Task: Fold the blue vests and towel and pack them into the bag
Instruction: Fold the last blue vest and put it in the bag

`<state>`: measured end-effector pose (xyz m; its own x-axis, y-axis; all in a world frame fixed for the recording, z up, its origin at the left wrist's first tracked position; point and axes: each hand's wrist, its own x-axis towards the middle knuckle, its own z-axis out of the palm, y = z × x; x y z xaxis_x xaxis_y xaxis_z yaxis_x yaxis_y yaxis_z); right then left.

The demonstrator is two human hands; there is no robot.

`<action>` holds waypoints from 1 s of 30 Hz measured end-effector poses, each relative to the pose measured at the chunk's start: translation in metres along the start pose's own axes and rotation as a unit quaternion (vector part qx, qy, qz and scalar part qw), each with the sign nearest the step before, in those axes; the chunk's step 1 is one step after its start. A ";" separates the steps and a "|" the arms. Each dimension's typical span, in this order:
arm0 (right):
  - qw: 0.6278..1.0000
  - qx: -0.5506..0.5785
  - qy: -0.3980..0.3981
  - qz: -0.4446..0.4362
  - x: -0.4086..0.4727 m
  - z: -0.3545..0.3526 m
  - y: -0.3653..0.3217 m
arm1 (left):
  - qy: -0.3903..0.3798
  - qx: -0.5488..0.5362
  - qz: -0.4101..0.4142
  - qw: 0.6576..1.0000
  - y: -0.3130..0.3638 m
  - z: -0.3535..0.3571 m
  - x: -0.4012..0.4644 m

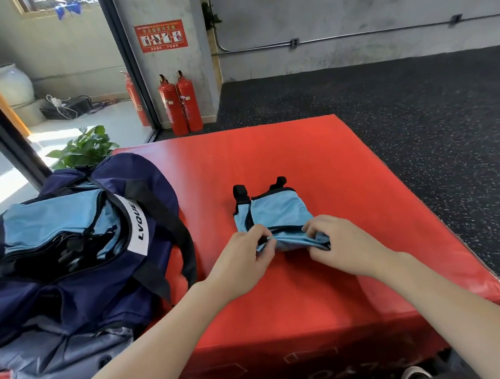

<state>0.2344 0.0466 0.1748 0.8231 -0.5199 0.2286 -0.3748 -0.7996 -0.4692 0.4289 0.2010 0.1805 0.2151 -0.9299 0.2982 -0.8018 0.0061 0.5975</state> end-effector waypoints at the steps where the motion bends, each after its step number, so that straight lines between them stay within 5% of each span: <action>1: 0.998 0.047 -0.006 0.029 0.000 -0.005 -0.003 | 0.008 -0.022 -0.014 1.000 0.003 -0.003 -0.001; 8: 0.963 0.248 0.000 0.108 0.009 -0.019 -0.009 | 0.080 -0.202 -0.152 0.964 0.016 -0.014 0.003; 14: 0.970 0.169 0.039 0.170 0.019 -0.002 -0.006 | 0.095 -0.075 -0.198 0.973 -0.001 -0.010 0.008; 18: 0.974 0.086 0.027 0.208 0.021 0.008 -0.003 | 0.044 0.112 -0.154 0.981 -0.010 -0.007 0.006; 24: 0.966 0.025 0.031 0.257 0.027 0.016 -0.012 | 0.053 0.139 0.090 0.985 -0.013 -0.001 0.018; 30: 0.954 0.001 0.042 0.297 0.027 0.013 -0.019 | -0.101 0.138 0.012 0.985 -0.003 0.009 0.026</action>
<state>0.2695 0.0516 0.1790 0.4285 -0.9035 -0.0104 -0.7630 -0.3557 -0.5397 0.4323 0.1737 0.1796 0.1016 -0.9852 0.1378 -0.9322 -0.0460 0.3589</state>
